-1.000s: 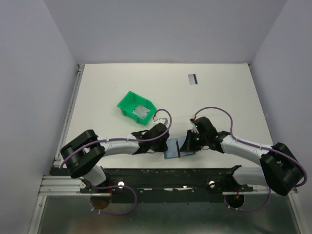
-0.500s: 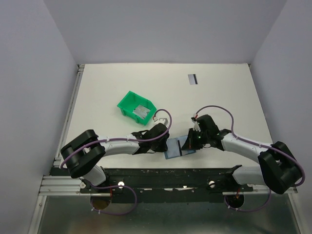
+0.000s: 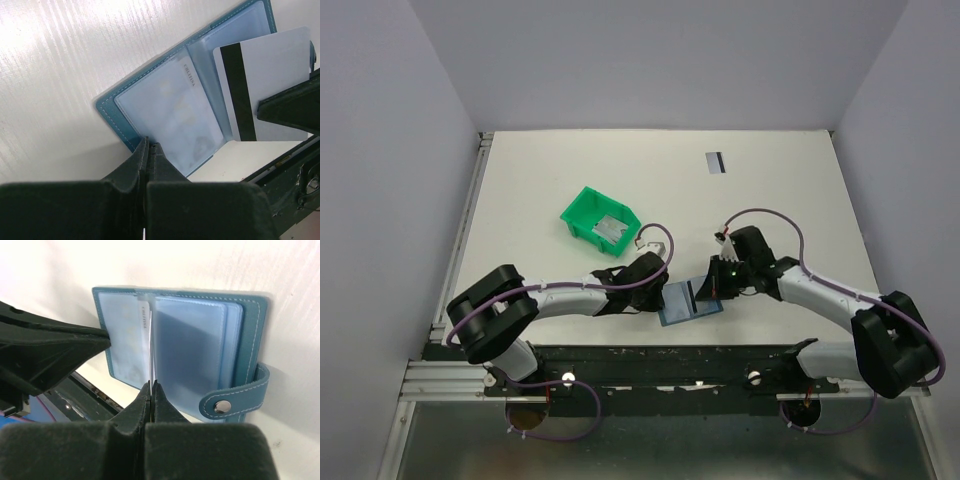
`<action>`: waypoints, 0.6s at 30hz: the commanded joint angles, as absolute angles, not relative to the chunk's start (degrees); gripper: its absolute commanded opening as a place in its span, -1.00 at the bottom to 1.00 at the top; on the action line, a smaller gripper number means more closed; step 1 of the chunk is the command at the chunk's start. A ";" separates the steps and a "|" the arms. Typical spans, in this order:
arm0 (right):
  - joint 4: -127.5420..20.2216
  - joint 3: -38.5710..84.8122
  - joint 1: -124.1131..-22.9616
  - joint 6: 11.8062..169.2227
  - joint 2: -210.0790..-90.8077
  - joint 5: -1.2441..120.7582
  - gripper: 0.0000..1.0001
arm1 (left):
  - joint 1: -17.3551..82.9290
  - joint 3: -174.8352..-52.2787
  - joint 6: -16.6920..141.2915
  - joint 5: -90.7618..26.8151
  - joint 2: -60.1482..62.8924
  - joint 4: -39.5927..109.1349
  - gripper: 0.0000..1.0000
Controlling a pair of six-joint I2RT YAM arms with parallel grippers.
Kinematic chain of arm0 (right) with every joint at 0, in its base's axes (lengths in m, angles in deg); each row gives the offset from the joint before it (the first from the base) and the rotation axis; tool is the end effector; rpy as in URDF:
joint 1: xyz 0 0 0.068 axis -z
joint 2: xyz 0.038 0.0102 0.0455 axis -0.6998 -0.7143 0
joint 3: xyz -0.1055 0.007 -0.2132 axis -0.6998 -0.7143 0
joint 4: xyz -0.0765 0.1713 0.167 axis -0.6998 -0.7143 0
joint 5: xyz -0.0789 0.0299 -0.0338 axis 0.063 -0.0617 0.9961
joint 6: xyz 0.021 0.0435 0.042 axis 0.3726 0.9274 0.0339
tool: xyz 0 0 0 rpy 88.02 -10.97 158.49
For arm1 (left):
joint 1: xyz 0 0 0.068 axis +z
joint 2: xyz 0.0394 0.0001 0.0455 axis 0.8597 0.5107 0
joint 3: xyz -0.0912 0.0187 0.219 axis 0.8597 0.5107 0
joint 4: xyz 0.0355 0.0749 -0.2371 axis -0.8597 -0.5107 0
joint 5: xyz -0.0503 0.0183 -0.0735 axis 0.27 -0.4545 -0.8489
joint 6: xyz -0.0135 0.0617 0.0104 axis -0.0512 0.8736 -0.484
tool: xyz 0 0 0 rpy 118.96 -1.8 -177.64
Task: Put the credit cards into the card holder
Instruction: Insert the credit card into the card holder.
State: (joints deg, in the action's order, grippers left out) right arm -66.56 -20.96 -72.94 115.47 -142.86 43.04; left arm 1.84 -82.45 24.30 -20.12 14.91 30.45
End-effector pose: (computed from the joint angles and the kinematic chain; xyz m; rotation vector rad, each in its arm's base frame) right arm 0.1985 0.1312 0.1220 -0.1040 2.6858 0.9195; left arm 0.1621 -0.2483 0.1132 0.1482 2.5856 -0.7075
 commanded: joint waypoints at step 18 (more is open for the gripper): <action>-67.30 -18.15 -71.13 111.65 -149.87 34.61 -0.99 | 1.81 -81.73 24.92 -20.55 17.64 24.41 -1.00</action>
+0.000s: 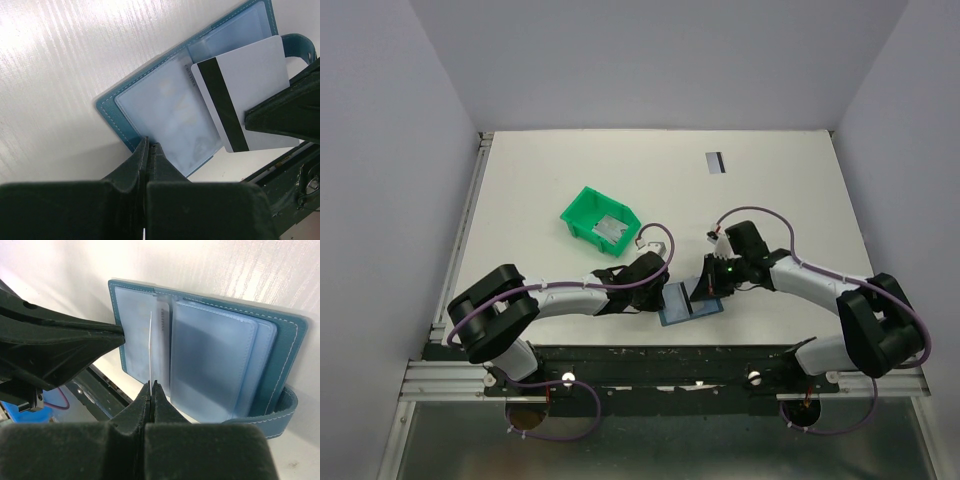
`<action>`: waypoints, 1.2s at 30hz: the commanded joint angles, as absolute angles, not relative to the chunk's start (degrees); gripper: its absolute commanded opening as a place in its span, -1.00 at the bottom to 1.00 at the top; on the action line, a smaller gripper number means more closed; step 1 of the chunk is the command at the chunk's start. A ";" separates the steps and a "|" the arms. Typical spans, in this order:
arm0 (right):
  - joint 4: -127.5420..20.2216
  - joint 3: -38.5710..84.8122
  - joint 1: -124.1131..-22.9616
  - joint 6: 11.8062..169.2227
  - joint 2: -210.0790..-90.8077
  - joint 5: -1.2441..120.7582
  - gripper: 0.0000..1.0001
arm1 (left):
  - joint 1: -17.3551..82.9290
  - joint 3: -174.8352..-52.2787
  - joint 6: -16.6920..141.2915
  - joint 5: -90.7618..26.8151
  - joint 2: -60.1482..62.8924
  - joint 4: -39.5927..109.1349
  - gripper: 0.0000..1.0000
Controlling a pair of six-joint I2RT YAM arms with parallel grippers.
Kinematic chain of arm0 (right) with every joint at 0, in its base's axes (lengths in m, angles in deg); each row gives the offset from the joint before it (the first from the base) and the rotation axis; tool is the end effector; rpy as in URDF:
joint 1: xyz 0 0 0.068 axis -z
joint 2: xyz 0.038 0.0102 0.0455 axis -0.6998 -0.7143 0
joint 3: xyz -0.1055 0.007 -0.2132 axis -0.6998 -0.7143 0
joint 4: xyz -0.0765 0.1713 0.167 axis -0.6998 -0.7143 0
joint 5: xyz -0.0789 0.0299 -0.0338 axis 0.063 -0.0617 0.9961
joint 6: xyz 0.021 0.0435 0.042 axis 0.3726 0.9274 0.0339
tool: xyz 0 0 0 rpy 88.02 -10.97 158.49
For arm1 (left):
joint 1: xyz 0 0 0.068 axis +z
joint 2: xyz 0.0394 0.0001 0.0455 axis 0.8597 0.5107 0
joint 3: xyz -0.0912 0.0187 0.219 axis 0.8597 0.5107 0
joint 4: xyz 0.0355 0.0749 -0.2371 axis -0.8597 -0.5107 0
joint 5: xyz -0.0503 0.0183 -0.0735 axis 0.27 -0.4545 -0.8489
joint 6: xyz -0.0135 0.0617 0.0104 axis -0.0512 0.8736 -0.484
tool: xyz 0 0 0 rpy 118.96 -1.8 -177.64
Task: Put the credit cards into the card holder
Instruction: Insert the credit card into the card holder.
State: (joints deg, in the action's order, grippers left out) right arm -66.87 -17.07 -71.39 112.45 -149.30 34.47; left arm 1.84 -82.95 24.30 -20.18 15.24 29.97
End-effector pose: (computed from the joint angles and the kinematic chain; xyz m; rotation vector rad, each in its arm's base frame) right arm 0.2105 0.1374 0.1182 -0.1861 2.7238 1.0718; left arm 0.1627 -0.2493 0.1134 0.1492 2.5907 -0.7033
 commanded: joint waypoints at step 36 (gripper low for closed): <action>-55.88 -20.96 -71.13 115.87 -157.60 28.29 -0.99 | 1.81 -82.43 25.28 -20.55 18.08 24.23 -1.00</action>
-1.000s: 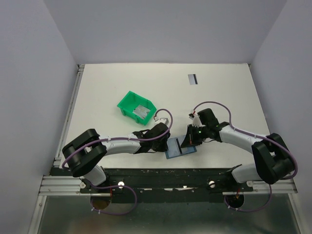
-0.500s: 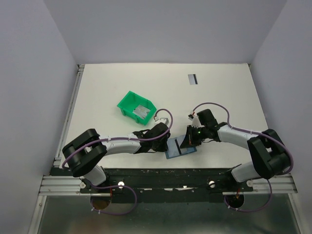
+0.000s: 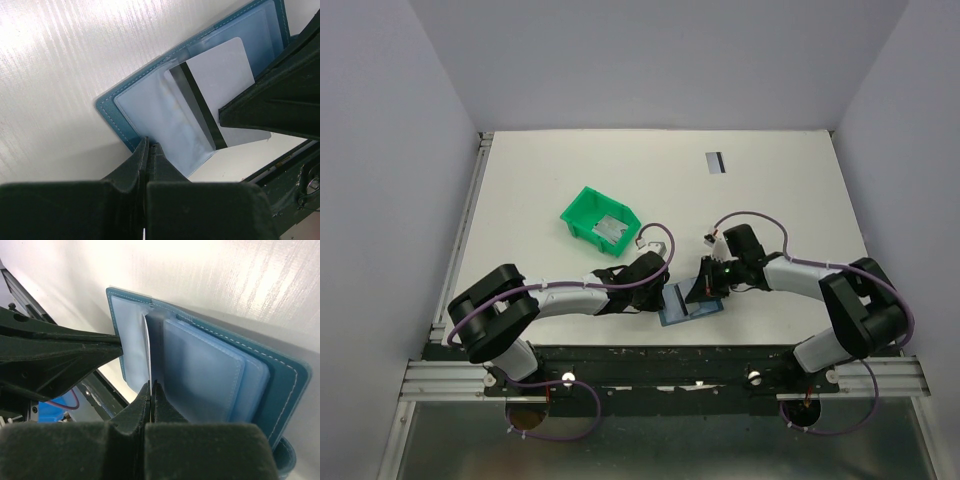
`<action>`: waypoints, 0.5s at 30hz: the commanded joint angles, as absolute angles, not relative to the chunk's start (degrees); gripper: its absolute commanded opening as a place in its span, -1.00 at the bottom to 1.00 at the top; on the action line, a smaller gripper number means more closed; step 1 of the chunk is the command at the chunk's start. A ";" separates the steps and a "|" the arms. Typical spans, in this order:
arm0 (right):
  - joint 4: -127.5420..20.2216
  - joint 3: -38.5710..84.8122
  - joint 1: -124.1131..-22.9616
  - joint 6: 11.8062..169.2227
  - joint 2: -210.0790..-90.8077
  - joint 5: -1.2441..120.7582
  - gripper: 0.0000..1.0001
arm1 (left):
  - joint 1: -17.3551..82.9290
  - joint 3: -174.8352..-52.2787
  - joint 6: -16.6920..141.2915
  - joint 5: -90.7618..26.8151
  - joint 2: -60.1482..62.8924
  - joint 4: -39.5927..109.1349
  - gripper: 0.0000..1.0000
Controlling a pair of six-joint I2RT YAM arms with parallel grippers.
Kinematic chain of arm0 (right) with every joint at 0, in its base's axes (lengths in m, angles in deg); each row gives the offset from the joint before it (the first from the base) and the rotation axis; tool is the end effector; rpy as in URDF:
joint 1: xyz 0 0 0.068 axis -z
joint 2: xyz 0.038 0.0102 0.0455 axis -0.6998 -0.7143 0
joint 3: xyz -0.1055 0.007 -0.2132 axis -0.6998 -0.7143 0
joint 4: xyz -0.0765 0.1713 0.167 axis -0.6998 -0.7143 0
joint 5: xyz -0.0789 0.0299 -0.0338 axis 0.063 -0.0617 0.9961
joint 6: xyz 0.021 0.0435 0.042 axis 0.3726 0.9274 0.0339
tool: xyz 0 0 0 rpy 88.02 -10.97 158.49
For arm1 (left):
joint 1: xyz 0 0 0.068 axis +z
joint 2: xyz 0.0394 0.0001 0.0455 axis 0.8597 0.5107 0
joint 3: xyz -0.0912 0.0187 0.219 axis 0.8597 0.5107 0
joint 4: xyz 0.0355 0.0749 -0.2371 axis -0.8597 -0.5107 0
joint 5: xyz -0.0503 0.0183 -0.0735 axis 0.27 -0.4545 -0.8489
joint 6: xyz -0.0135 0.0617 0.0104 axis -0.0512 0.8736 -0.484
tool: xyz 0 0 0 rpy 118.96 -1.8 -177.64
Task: Put the credit cards into the card holder
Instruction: Insert the credit card into the card holder.
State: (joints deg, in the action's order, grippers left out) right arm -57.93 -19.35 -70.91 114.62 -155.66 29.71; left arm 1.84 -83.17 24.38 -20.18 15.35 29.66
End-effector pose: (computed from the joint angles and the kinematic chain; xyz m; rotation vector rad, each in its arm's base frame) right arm 0.2135 0.1403 0.0936 -0.1611 2.7299 1.1896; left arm 0.1629 -0.2496 0.1135 0.1513 2.5932 -0.6995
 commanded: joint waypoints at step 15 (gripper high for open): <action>-50.34 -22.72 -71.22 118.07 -159.98 26.35 -0.99 | 1.81 -82.61 25.19 -20.72 18.69 24.58 -1.00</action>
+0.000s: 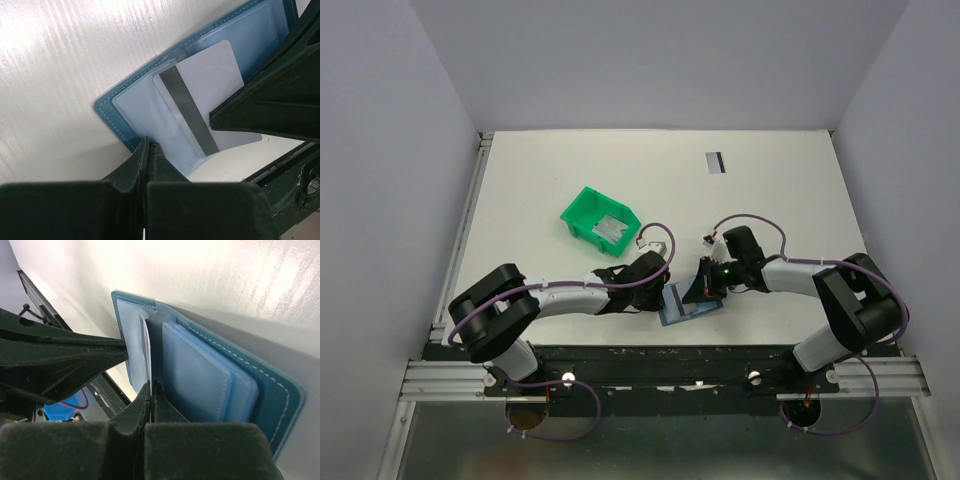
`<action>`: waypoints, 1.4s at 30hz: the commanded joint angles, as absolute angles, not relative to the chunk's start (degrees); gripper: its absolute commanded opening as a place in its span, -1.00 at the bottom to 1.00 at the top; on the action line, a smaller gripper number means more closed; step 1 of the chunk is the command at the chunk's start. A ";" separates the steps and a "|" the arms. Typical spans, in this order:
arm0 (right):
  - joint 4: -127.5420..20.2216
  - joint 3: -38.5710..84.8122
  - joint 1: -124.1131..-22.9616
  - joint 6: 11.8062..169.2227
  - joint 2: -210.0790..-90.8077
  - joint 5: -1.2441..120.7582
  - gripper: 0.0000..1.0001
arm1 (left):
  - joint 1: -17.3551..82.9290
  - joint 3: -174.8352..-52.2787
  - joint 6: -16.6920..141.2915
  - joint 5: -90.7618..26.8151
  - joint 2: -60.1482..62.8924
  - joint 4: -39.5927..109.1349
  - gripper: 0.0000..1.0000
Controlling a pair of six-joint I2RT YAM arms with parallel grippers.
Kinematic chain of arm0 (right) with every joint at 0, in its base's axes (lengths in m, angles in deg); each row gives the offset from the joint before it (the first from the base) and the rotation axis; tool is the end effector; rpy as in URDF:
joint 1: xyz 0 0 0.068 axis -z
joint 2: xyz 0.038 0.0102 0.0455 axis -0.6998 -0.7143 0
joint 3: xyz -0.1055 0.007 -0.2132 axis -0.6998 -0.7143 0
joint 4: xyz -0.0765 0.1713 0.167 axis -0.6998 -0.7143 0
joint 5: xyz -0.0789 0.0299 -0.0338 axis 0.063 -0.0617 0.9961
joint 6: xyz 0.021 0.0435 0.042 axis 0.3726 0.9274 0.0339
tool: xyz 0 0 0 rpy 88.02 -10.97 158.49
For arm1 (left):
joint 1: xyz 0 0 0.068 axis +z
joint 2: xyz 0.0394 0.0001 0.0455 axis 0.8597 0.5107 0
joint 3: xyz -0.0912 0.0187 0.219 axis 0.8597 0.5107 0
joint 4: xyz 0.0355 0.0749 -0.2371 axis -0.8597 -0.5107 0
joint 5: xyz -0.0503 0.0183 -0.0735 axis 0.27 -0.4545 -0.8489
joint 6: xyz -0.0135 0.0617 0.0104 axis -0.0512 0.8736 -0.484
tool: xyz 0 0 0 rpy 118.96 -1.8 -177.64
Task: Put the credit cards into the card holder
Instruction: Insert the credit card into the card holder.
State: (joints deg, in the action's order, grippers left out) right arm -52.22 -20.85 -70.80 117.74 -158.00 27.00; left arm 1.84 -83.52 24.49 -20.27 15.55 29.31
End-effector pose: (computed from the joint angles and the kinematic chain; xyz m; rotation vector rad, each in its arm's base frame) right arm 0.2139 0.1420 0.0850 -0.1216 2.7156 1.2728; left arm 0.1632 -0.2503 0.1137 0.1549 2.5965 -0.6970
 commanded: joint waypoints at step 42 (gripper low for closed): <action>-76.00 -13.67 -77.37 112.18 -148.64 49.73 -0.06 | 1.72 -81.99 25.28 -21.34 18.87 25.72 -1.00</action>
